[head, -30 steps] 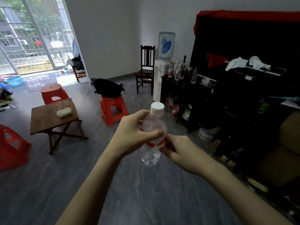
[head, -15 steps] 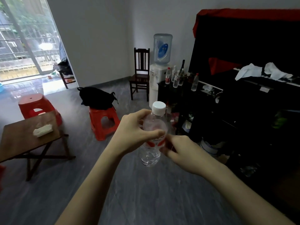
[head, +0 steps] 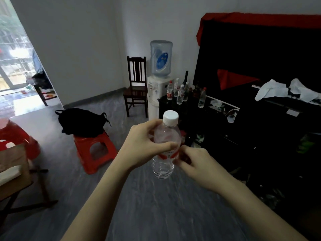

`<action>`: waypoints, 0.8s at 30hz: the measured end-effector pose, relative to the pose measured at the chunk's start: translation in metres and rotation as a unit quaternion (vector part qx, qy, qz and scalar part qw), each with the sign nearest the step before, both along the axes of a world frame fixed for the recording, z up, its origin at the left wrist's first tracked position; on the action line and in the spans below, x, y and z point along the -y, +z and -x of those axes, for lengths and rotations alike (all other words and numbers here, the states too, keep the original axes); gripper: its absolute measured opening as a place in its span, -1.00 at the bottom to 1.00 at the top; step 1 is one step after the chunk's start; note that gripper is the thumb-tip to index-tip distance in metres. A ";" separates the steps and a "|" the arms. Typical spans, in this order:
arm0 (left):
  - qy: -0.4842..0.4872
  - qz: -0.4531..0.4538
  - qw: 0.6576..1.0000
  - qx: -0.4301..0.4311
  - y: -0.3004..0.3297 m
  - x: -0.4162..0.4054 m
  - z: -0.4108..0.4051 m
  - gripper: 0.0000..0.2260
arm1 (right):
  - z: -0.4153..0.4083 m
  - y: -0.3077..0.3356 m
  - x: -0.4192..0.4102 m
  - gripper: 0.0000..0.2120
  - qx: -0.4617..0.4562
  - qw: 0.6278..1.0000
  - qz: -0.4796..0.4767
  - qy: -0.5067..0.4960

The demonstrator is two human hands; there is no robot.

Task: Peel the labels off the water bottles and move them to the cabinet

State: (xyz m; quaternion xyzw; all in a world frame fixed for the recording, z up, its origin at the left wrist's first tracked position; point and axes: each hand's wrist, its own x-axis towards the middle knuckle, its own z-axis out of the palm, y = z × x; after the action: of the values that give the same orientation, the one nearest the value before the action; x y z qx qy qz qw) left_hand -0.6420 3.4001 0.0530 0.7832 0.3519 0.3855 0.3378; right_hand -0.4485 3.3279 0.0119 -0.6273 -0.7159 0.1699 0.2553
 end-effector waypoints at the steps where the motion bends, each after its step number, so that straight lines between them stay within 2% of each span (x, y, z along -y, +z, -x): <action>1: 0.000 0.002 1.000 -0.001 -0.002 -0.014 -0.005 -0.63 | -0.005 -0.004 -0.014 -0.58 -0.004 1.000 0.001 -0.001; 12: 0.000 0.017 0.999 -0.035 -0.021 -0.200 -0.106 -0.56 | -0.097 -0.029 -0.199 -0.83 -0.046 0.999 0.028 -0.011; 19: -0.019 0.003 0.998 -0.054 -0.026 -0.302 -0.170 -0.50 | -0.159 -0.031 -0.301 -0.80 -0.031 0.998 0.052 -0.033; 24: -0.027 0.012 0.999 -0.034 -0.038 -0.362 -0.201 -0.53 | -0.189 -0.036 -0.356 -0.81 -0.020 0.996 0.062 -0.055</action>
State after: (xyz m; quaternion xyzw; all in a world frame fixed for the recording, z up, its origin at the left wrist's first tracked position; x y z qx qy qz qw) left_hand -0.4408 3.7616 0.0155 0.8011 0.3469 0.3449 0.3450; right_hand -0.2593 3.6835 -0.0241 -0.6767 -0.6634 0.2121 0.2388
